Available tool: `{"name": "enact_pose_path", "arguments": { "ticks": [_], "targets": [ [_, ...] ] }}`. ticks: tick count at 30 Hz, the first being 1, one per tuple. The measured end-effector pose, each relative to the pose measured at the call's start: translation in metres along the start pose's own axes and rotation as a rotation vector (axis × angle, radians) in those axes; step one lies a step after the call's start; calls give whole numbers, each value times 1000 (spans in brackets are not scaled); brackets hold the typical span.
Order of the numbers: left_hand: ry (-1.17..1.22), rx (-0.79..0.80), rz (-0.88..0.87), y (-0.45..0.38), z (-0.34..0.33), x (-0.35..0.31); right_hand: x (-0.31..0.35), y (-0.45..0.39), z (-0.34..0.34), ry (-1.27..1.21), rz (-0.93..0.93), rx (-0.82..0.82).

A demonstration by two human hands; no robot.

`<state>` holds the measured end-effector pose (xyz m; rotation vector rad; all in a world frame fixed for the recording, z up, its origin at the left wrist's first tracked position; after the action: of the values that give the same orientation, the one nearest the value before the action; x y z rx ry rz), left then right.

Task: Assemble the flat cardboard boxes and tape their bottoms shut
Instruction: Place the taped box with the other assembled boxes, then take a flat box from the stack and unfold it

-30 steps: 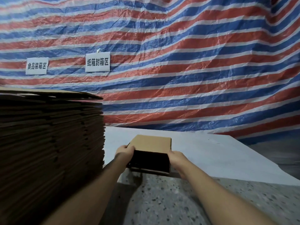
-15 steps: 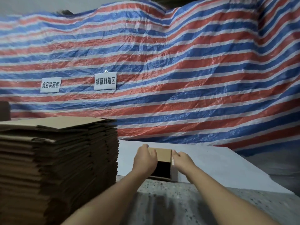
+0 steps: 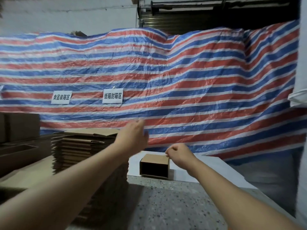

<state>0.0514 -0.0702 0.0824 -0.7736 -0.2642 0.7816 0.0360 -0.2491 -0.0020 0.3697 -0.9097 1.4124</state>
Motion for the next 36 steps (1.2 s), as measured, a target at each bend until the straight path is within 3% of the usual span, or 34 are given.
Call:
{"name": "enact_pose_path", "arguments": {
  "ticks": [3, 8, 10, 12, 21, 24, 27, 32, 36],
  "targets": [
    [-171, 51, 95, -7, 26, 37, 15, 9, 10, 11, 25, 2],
    [-311, 408, 422, 1, 15, 122, 20, 13, 18, 39, 27, 1],
    [-287, 507, 458, 13, -1, 134, 16, 14, 17, 39, 14, 13],
    [-320, 506, 428, 22, -13, 133, 13, 14, 14, 36, 3, 26],
    [-495, 305, 326, 45, -8, 107, 16, 15, -1, -10, -12, 49],
    [-515, 131, 197, 47, 15, 81, 20, 16, -3, 5, -2, 43],
    [-257, -123, 11, 42, 61, 52, 28, 15, 6, 3, 25, -5],
    [26, -435, -89, 31, 136, 10, 46, 17, 45, -182, 69, -165],
    [243, -525, -67, 32, 158, -8, 50, 24, 79, -421, 78, -290]
  ]
}}
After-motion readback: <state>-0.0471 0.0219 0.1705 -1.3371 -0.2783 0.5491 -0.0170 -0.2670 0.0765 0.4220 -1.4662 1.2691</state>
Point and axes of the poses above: each hand's wrist, its own y-axis away from the middle knuckle, its own z-axis out of the back of the hand, x = y × z, the point moved 9 cm from there along -y, towards the middle knuckle, and after that the axes turned 11 degrees about x, right-handed, at the moved point
